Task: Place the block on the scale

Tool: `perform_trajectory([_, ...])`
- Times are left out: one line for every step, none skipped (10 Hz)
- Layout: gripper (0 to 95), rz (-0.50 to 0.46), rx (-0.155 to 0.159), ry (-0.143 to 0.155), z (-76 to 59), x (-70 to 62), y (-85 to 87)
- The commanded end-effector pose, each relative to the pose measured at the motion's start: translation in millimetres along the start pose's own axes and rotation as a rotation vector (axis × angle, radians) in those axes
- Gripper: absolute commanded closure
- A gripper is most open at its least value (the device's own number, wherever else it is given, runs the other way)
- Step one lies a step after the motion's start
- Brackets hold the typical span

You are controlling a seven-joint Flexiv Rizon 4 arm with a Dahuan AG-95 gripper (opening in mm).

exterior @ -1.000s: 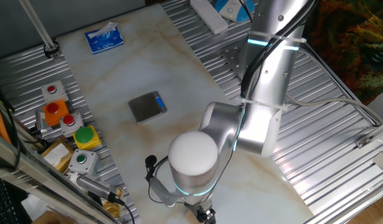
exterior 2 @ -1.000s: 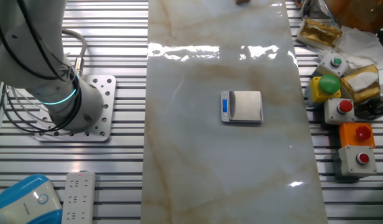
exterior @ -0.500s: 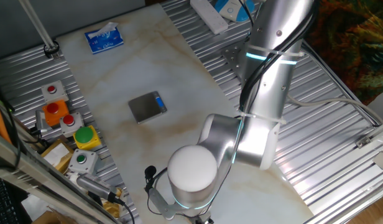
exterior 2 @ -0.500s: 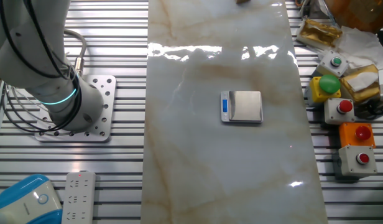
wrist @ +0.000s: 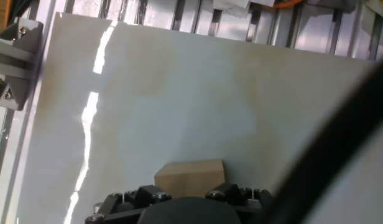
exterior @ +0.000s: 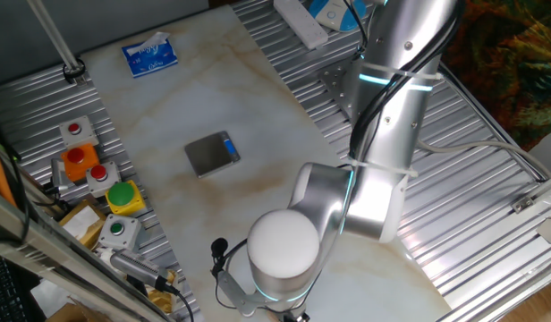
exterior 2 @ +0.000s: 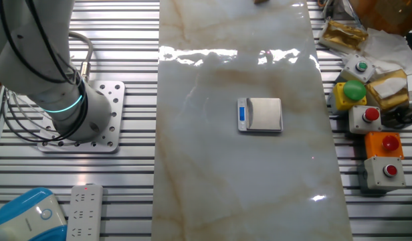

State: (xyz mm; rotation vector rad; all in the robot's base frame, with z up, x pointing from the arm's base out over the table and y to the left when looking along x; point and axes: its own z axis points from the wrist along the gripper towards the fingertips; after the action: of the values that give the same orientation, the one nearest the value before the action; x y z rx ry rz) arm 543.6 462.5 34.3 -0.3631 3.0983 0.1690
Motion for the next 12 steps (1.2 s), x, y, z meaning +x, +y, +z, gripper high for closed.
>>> perform_trajectory([95.0, -0.007, 0.009, 0.0, 0.3, -0.3, -0.2])
perform_trajectory([95.0, -0.014, 0.018, 0.006, -0.1, -0.2, -0.4])
perform_trajectory([95.0, -0.014, 0.005, 0.001, -0.7, 0.0, -0.7])
perform_trajectory([95.0, -0.015, 0.007, 0.001, -1.1, 0.2, -0.9])
perform_trajectory([95.0, -0.017, 0.004, 0.001, -2.5, 0.9, -1.6])
perform_trajectory([95.0, -0.019, 0.004, 0.001, -4.1, 1.5, -2.5])
perform_trajectory([95.0, -0.025, -0.001, 0.004, -11.9, 3.5, -7.1])
perform_trajectory([95.0, -0.032, -0.004, 0.007, -19.4, 4.6, -12.1])
perform_trajectory([95.0, -0.043, -0.008, 0.019, -33.9, 6.4, -21.5])
perform_trajectory([95.0, -0.057, -0.008, 0.024, -43.0, 6.5, -25.3])
perform_trajectory([95.0, -0.056, -0.005, 0.03, -51.6, 5.2, -26.4])
perform_trajectory([95.0, -0.067, -0.007, 0.03, -52.0, 3.7, -27.0])
